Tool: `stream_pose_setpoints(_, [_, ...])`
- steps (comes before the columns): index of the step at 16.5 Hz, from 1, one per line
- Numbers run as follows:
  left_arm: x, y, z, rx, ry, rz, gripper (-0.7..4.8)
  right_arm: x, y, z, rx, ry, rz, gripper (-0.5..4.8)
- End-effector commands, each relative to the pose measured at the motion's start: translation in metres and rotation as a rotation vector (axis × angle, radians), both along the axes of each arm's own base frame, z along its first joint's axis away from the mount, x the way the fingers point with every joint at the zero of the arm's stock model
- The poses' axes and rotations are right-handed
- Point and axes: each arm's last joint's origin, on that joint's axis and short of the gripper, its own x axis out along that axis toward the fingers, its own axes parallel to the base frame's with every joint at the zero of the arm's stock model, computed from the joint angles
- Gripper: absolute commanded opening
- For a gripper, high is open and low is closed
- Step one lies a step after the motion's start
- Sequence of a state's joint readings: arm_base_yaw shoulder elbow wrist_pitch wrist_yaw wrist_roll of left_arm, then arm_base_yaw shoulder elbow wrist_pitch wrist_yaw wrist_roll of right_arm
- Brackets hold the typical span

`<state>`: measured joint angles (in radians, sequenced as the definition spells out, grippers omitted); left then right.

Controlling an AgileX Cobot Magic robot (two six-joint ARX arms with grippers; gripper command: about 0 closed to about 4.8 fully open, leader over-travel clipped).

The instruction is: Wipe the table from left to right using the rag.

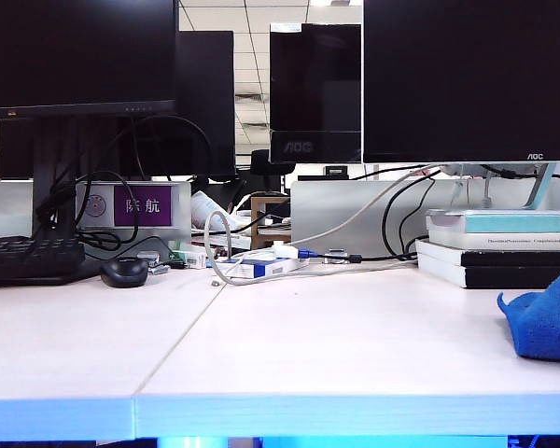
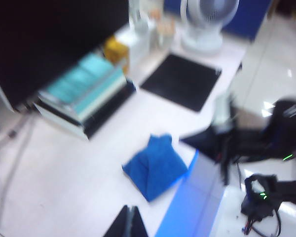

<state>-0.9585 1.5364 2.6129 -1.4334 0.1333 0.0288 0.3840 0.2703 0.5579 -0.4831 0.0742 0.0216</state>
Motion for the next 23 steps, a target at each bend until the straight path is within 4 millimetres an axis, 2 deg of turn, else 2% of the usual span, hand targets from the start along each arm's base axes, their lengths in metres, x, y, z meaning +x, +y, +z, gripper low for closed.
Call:
stream_pose_setpoints(1, [-0.031,0.048,0.014,-0.085,-0.087,0.058,-0.06,0.002,0.000,-0.028,-0.012,0.021,-0.041,-0.01])
stream_pose_setpoints(4, [-0.059,0.092,0.020,-0.164,-0.157,0.155,-0.06,0.007,0.002,-0.061,0.048,0.065,-0.056,-0.01])
stream_pose_setpoints(7, [-0.085,0.131,0.021,-0.238,-0.213,0.209,-0.06,0.011,0.004,-0.083,0.137,0.091,-0.074,-0.01])
stream_pose_setpoints(9, [-0.109,0.167,0.018,-0.331,-0.229,0.256,-0.06,0.014,0.005,-0.106,0.118,0.157,-0.080,-0.01])
stream_pose_setpoints(12, [-0.133,0.207,0.011,-0.429,-0.254,0.350,-0.06,0.015,0.005,-0.122,0.099,0.199,-0.088,-0.01])
stream_pose_setpoints(14, [-0.142,0.220,0.007,-0.475,-0.247,0.379,-0.06,0.017,0.004,-0.130,0.081,0.201,-0.132,-0.01])
stream_pose_setpoints(16, [-0.144,0.223,0.006,-0.485,-0.240,0.384,-0.06,0.018,0.004,-0.139,0.074,0.208,-0.157,-0.01])
stream_pose_setpoints(19, [-0.134,0.209,0.004,-0.422,-0.217,0.386,-0.06,0.018,0.004,-0.140,0.080,0.200,-0.153,-0.01])
stream_pose_setpoints(21, [-0.116,0.183,-0.003,-0.304,-0.167,0.389,-0.06,0.018,0.004,-0.140,0.080,0.200,-0.153,-0.01])
stream_pose_setpoints(23, [-0.087,0.141,-0.021,-0.139,-0.085,0.361,-0.06,0.018,0.004,-0.140,0.080,0.200,-0.152,-0.01])
